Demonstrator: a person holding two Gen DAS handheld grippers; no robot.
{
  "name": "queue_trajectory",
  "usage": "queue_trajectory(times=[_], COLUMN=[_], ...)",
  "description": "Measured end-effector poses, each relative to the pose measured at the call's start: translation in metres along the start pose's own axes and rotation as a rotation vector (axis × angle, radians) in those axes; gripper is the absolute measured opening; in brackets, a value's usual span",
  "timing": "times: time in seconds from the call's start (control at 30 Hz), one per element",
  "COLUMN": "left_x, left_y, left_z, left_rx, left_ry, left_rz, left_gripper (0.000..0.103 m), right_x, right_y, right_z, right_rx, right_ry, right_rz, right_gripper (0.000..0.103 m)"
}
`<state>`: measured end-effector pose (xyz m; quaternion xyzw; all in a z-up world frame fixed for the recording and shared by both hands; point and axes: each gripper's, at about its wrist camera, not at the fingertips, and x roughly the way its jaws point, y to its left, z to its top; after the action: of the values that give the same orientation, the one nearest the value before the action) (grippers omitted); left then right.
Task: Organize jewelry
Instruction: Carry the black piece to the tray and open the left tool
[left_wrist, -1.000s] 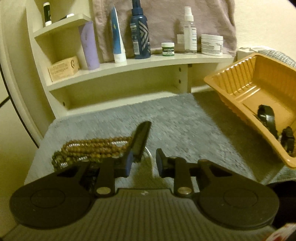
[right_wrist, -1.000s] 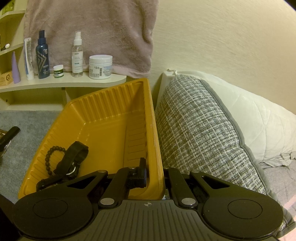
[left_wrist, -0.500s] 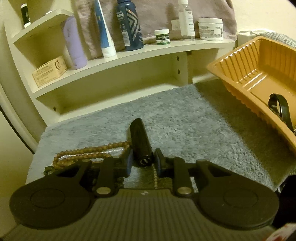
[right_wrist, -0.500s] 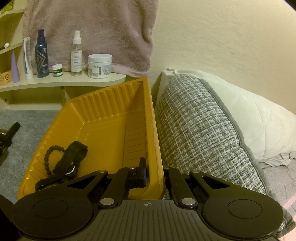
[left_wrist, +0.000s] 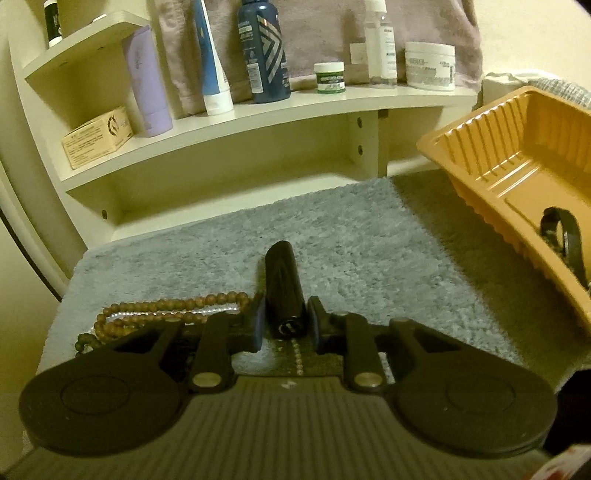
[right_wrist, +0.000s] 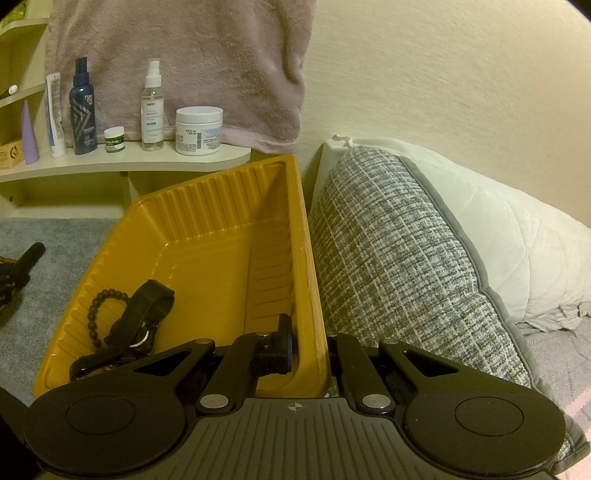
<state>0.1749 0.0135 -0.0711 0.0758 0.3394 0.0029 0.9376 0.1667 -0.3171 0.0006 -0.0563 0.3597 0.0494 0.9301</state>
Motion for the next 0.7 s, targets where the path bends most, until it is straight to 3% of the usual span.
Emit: queue_trajectory(times=[0.7], left_x=[-0.035], left_y=[-0.018], left_z=[0.018], left_rx=[-0.046], left_ry=[-0.076], left_rz=[-0.113], left_gripper=[0.02], right_x=[0.0], right_y=[0.001], right_z=[0.0], right_rx=[-0.002], right_ry=[0.0], right_rz=[-0.001], right_gripper=[0.005])
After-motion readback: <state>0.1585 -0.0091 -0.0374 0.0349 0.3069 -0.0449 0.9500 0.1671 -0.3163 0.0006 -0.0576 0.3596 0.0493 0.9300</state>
